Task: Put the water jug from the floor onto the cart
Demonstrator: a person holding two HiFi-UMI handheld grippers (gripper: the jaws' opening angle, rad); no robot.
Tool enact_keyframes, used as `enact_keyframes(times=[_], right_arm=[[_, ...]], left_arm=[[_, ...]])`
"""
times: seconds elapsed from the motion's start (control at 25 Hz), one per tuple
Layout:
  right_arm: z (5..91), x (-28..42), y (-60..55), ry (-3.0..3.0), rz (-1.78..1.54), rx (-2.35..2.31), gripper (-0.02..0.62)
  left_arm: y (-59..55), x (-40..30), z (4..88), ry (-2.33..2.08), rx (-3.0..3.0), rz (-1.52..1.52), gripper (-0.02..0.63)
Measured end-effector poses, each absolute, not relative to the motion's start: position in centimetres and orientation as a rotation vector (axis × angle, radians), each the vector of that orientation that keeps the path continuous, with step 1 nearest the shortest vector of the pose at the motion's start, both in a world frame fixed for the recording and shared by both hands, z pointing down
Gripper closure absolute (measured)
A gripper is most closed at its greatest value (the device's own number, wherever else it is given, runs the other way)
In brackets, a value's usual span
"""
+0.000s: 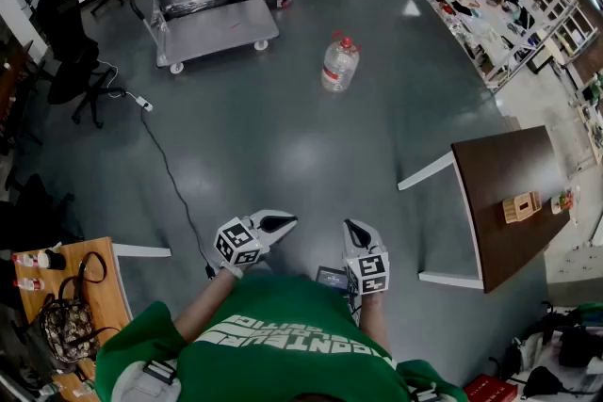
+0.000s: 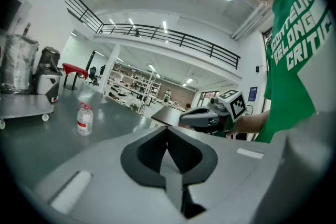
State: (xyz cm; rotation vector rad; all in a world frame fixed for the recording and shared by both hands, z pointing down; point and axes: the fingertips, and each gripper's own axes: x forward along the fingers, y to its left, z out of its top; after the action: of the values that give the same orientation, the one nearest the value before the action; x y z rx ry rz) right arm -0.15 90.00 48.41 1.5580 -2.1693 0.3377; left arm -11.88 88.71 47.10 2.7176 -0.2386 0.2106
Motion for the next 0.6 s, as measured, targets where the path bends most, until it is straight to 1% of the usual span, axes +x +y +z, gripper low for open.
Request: enact_keyframes(times=[0.36,0.6], right_arm=[[49.3,-2.9,90.7,-2.211,0.365,1.508,0.603],[47.6,-3.6,89.6,-2.227,0.327,1.516,0.603]], left_arm=[[89.2,-13.2,48.2,-0.258,2.682,0.204,0.601],[89.0,-13.7,47.8,-0.265,2.696,0.229,0.601]])
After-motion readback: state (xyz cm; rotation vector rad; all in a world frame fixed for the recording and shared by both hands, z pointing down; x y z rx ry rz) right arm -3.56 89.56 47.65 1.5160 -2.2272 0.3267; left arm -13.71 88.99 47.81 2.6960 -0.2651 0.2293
